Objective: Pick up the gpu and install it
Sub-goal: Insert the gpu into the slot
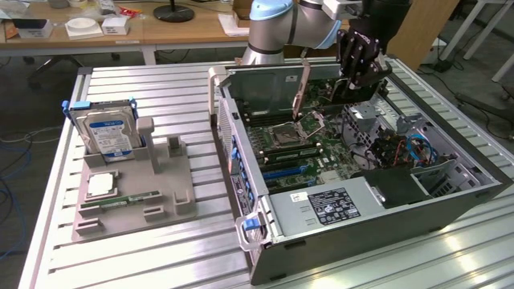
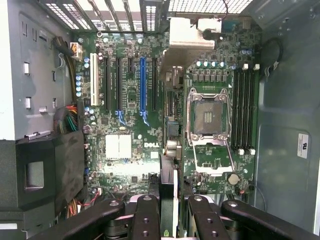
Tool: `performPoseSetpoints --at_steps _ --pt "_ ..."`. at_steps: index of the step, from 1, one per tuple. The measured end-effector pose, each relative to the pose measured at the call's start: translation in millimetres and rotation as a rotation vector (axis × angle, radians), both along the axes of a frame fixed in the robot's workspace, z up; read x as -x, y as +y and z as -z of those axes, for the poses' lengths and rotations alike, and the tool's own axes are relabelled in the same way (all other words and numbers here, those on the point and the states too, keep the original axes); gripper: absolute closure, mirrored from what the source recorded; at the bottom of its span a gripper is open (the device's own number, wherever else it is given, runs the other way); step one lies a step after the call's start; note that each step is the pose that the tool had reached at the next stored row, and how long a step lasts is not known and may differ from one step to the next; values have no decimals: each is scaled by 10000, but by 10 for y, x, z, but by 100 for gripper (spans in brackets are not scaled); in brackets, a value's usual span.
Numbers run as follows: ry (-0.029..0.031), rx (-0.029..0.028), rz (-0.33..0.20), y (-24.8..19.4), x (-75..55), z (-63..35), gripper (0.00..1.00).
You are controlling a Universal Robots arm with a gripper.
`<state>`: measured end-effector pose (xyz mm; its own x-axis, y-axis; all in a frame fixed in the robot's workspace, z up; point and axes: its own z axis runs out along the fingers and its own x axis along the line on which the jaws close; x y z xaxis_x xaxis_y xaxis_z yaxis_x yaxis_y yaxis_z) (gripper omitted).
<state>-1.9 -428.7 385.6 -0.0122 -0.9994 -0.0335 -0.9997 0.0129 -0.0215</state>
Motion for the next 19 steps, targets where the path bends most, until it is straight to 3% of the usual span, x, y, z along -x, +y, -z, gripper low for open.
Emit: performPoseSetpoints --at_steps 13,19 --pt "-1 -3 -1 0 3 5 73" --pt "0 -5 0 0 3 64 73"
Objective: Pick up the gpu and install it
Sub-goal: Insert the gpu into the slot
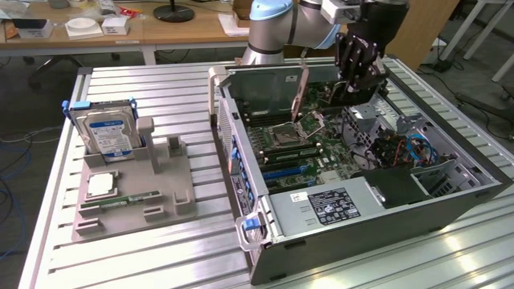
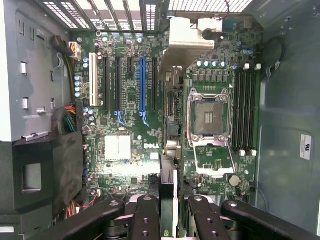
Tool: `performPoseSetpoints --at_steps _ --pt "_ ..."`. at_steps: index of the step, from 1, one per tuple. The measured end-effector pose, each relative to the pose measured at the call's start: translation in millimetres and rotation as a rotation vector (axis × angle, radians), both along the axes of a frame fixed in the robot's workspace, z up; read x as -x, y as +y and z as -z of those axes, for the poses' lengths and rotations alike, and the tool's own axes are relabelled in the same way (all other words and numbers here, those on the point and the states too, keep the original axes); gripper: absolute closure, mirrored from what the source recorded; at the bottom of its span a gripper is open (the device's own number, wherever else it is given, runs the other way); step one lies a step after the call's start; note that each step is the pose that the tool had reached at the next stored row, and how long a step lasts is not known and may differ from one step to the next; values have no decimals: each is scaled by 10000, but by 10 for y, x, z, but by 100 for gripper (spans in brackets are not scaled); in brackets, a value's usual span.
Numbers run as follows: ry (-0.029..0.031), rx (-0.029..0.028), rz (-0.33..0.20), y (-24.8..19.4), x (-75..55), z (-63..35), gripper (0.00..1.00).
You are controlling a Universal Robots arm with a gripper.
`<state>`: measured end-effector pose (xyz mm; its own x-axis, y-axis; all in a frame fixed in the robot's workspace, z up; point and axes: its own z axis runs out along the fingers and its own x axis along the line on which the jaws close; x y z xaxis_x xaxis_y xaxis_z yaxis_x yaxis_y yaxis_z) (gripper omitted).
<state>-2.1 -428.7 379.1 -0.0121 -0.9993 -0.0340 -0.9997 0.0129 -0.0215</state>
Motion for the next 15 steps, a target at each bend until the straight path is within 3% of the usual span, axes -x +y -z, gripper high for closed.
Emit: performPoseSetpoints --at_steps 7,15 --pt "8 -1 -2 0 0 120 73" --pt "8 0 -3 0 113 147 73"
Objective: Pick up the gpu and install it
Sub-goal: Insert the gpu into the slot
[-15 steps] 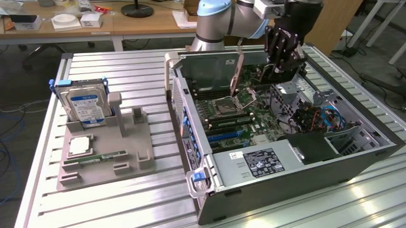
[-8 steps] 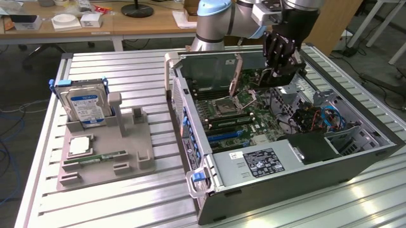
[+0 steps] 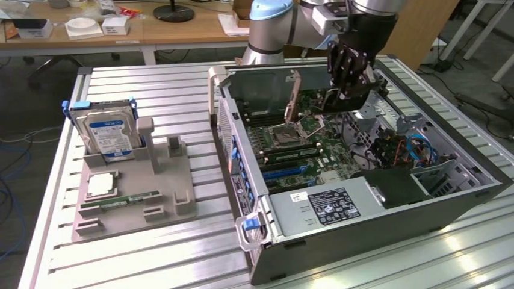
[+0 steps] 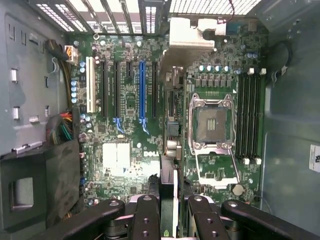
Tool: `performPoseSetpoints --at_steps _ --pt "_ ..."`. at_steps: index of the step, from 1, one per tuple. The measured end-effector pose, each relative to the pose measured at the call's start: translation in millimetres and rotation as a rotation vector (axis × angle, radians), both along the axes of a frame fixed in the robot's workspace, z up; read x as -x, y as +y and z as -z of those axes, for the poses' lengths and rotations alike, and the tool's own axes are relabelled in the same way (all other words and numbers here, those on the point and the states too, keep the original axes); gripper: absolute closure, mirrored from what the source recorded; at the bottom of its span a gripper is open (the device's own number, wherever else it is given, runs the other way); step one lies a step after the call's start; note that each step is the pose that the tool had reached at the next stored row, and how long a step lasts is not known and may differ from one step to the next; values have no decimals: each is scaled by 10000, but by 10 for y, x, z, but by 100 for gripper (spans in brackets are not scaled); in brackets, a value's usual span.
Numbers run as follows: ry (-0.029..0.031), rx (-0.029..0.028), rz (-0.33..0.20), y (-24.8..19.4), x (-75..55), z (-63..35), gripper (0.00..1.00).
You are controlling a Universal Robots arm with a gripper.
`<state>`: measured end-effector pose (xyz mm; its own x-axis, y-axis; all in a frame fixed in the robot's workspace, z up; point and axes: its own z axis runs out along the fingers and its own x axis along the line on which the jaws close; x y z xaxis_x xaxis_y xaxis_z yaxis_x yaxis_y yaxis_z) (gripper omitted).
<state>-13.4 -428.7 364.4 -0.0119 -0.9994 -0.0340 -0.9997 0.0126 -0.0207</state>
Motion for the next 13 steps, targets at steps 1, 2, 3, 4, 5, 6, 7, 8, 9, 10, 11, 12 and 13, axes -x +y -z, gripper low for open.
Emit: performPoseSetpoints --at_steps 1,2,3,4,5,6,7,8,9,10,11,12,13 --pt "0 -1 1 0 13 3 73" --pt "-1 -1 1 0 24 7 73" --pt "-1 -1 0 0 31 11 73" --pt "0 0 0 0 32 14 73" --pt "1 0 -1 0 32 17 73" --pt "1 1 -1 0 32 19 73" --pt "1 -1 -2 0 32 23 73" --pt "1 -1 -1 0 32 27 73" --pt "0 -2 -1 0 33 34 73" --pt "1 -2 0 0 33 44 73" --pt "1 0 0 0 33 54 73" --pt "1 1 -1 0 33 64 73" --pt "1 0 0 0 33 75 73"
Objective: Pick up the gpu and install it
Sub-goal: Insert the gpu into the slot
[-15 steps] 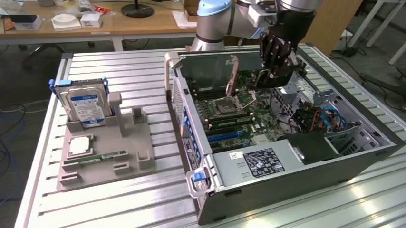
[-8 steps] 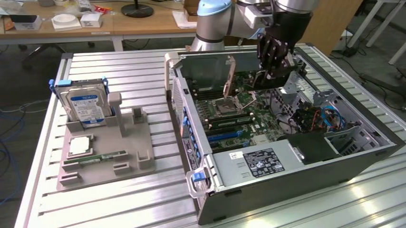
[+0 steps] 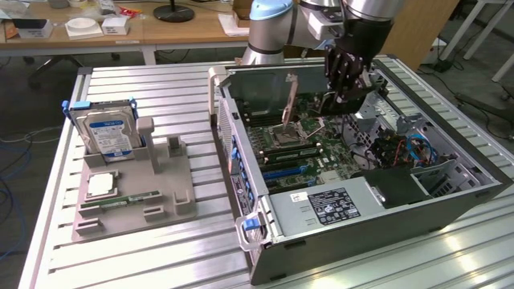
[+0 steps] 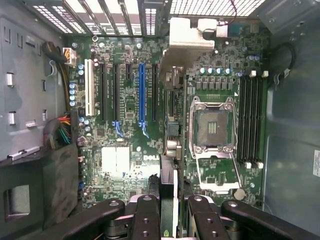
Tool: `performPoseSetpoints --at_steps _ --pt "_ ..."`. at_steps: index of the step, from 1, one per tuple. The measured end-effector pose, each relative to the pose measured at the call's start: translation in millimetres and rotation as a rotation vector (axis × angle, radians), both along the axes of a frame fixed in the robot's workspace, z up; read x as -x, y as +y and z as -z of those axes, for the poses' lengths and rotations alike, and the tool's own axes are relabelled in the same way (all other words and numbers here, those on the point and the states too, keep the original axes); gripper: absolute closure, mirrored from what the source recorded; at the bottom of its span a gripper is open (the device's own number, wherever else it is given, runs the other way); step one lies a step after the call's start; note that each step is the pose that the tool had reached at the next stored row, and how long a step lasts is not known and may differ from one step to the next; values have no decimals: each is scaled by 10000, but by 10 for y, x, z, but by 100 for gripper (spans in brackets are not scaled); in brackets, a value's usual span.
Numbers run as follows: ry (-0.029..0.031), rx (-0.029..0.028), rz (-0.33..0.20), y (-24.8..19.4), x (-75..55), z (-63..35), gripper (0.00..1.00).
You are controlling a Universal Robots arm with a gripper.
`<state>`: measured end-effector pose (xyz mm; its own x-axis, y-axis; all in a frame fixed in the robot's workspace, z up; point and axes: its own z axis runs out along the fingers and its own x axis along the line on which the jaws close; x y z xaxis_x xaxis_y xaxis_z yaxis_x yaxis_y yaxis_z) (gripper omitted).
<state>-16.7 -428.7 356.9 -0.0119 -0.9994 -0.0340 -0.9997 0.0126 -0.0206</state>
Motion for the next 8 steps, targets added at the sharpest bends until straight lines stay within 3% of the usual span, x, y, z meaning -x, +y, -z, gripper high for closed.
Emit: performPoseSetpoints --at_steps 8 --pt "-1 -1 1 0 47 29 73"
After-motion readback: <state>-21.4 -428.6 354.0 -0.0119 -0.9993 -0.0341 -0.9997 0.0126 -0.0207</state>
